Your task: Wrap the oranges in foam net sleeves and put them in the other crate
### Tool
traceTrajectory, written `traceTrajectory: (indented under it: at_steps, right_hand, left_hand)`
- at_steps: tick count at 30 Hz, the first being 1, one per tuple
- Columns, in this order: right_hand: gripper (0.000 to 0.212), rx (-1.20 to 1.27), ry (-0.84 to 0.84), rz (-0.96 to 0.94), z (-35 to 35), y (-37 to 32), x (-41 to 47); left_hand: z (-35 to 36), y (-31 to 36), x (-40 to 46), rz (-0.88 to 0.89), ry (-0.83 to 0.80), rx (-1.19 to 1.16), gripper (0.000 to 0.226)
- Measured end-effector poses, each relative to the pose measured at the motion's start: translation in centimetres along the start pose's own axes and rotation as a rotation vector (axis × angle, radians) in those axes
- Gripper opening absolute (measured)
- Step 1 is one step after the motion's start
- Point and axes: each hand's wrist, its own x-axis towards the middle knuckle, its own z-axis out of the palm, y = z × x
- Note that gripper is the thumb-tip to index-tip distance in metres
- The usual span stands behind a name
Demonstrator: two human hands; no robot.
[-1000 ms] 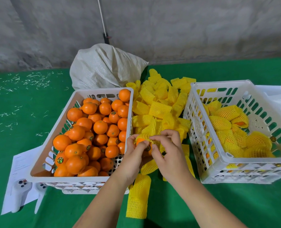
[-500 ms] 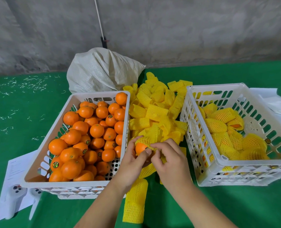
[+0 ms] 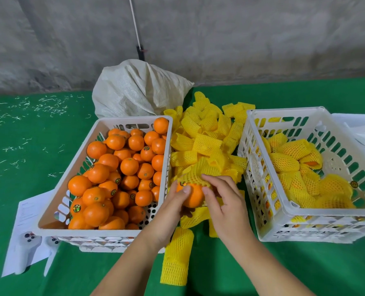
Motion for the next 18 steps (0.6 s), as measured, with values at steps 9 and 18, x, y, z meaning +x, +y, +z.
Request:
traceTrajectory:
  at_steps: [9,18]
  right_hand:
    - [0.023,-0.164,0.043,-0.257,0.9,-1.4,-0.3]
    - [0.056,-0.144,-0.053,-0.078,2.0,-0.1,-0.5]
  left_hand:
    - [-1.0,0.5,-0.4,0.171,0.056,-0.143,0.086]
    - [-2.4,0.4,-0.3,0.14,-0.126,-0.198,0.077]
